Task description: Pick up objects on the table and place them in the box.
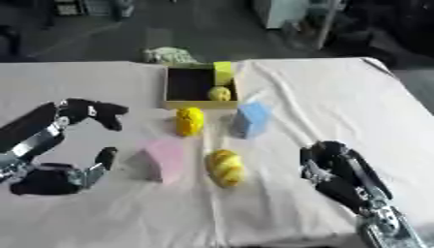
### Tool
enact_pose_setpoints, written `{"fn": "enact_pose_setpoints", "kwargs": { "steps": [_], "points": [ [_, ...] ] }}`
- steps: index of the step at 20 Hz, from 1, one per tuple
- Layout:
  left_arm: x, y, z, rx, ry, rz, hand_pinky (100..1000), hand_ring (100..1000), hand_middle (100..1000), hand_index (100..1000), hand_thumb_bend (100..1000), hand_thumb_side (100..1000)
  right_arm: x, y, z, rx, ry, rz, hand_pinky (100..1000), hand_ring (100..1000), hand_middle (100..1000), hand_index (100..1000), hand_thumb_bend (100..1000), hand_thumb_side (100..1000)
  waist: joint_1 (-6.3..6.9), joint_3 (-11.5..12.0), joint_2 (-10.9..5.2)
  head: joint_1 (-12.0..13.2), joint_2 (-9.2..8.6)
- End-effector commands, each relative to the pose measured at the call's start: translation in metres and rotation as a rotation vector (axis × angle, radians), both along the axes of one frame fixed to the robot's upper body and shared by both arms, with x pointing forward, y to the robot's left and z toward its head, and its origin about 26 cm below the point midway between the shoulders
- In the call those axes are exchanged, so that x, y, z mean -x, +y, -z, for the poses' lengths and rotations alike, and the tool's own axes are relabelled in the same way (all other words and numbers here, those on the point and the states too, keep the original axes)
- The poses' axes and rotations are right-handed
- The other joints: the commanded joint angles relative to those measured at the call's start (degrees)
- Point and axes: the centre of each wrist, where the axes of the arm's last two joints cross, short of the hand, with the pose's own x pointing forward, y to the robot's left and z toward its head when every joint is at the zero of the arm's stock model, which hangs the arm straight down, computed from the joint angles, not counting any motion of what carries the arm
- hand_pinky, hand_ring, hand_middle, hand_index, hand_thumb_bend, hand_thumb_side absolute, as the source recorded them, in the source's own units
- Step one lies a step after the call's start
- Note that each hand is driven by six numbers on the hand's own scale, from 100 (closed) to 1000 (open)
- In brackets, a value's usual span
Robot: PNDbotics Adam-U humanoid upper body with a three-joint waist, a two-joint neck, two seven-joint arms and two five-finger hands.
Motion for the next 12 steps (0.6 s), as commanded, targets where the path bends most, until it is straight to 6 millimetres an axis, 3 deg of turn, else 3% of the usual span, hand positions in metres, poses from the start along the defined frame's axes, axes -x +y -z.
{"fn": "enact_pose_setpoints", "kwargs": {
  "steps": [1,10,11,12],
  "points": [
    [0.0,0.008,-0.023,-0.09,-0.087,0.03,799,736,685,910,100,245,-0.001,-0.002,-0.006,0.015,-0.023,-0.006,384,343,282,525,100,290,0.35,-0.2,-0.54,0.2,0.27],
    [-0.002,0.008,-0.052,-0.272,-0.179,0.102,807,769,742,921,100,255,0.0,-0.002,-0.005,0.024,-0.019,-0.012,385,342,281,525,100,287,0.66,-0.8,-0.58,0.4,0.27],
    [-0.003,0.006,-0.057,-0.305,-0.195,0.119,810,776,752,923,108,265,0.0,-0.002,-0.005,0.025,-0.018,-0.014,385,342,281,525,100,287,0.71,-0.8,-0.63,0.5,0.27],
    [-0.003,0.003,-0.062,-0.34,-0.213,0.137,820,792,773,934,187,289,0.0,-0.003,-0.005,0.026,-0.017,-0.016,385,342,281,525,100,287,0.76,-0.9,-0.68,0.6,0.27]
  ]
}}
